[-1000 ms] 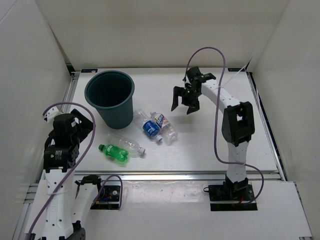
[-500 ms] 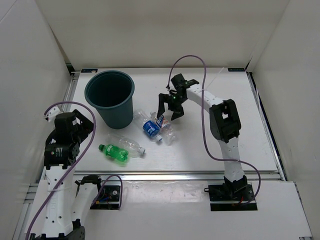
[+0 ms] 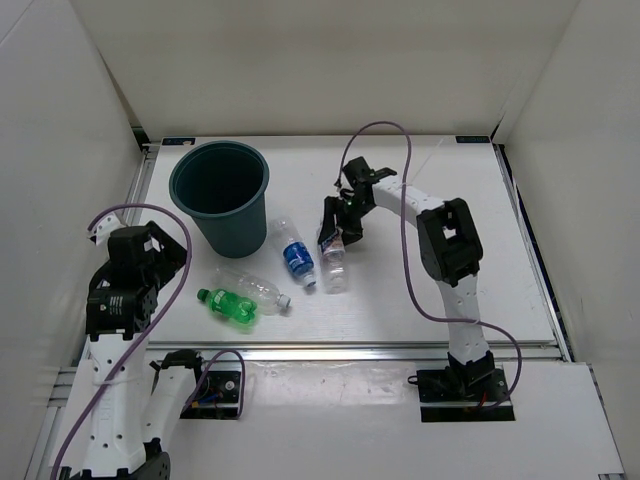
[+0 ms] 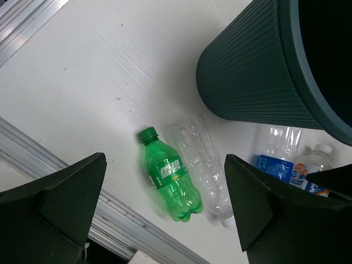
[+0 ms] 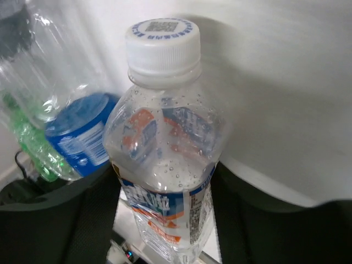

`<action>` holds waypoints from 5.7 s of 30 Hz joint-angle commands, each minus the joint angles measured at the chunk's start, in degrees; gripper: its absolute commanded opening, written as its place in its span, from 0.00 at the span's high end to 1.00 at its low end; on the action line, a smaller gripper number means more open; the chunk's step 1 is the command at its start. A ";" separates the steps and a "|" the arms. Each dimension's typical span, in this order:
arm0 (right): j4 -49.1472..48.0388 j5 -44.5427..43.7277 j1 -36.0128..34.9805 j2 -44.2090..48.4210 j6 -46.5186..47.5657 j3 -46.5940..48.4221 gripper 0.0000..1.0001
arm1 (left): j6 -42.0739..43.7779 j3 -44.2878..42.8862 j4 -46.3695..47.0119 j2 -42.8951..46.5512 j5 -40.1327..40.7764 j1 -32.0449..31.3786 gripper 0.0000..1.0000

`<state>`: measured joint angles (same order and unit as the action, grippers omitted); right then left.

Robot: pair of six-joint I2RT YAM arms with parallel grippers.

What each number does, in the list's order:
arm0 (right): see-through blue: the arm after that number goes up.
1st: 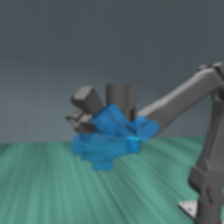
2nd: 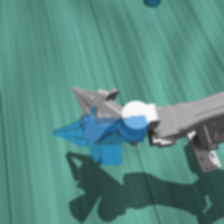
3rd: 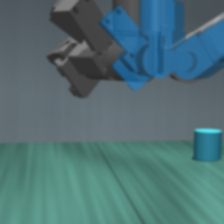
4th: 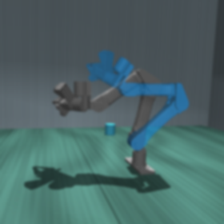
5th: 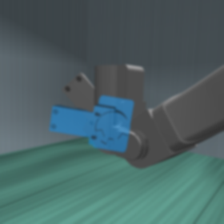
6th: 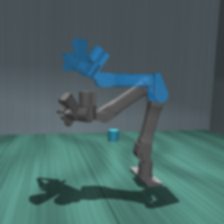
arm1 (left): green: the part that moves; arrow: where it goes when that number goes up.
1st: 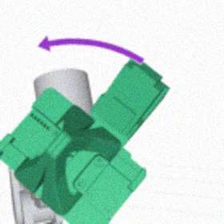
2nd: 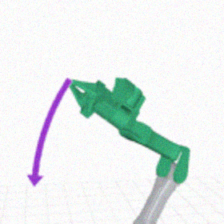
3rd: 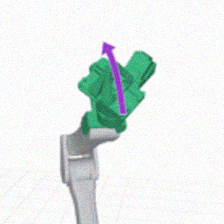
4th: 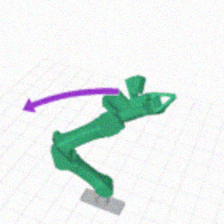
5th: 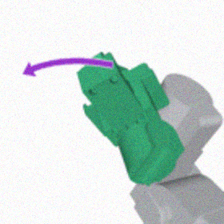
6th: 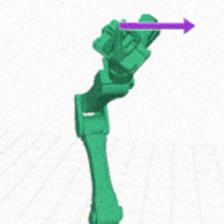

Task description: Put the plastic bottles in the bin

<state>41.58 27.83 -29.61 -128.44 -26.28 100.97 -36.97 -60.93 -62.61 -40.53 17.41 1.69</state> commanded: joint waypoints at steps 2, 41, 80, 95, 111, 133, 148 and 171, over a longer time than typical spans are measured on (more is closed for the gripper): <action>2.54 -6.40 3.67 5.30 -0.61 1.32 0.47 | 0.76 -1.92 -0.58 0.63 0.43 -0.20 0.01; -13.30 -16.85 -2.56 28.69 9.48 5.33 0.00 | -12.41 7.74 -0.33 12.22 -1.94 -0.20 0.00; -17.33 7.94 -8.18 2.75 16.70 -1.64 0.00 | -7.41 1.95 -4.45 2.03 -3.96 -0.20 0.00; -17.23 -3.05 -13.12 4.16 9.60 -16.39 0.31 | -6.27 2.48 -7.96 6.78 -3.43 -0.20 0.00; -7.49 -13.14 -15.65 30.55 3.16 6.77 0.53 | -21.38 14.69 -3.32 14.17 2.03 -0.20 0.00; -27.81 -12.37 -20.67 1.25 4.93 41.25 0.00 | -9.17 14.16 -4.28 7.40 -8.97 -0.20 0.00; -9.51 -27.48 -16.89 38.44 10.64 6.70 0.00 | -25.33 26.38 2.94 7.23 -16.79 -0.20 0.00; 4.82 -26.69 -14.69 44.33 13.63 3.01 0.00 | -29.13 42.73 25.70 -9.65 -18.38 -0.20 0.40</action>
<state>44.71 1.45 -45.08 -86.56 -14.39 101.89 -67.77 -20.60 -38.20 -48.05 -2.66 1.67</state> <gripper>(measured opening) 0.998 0.683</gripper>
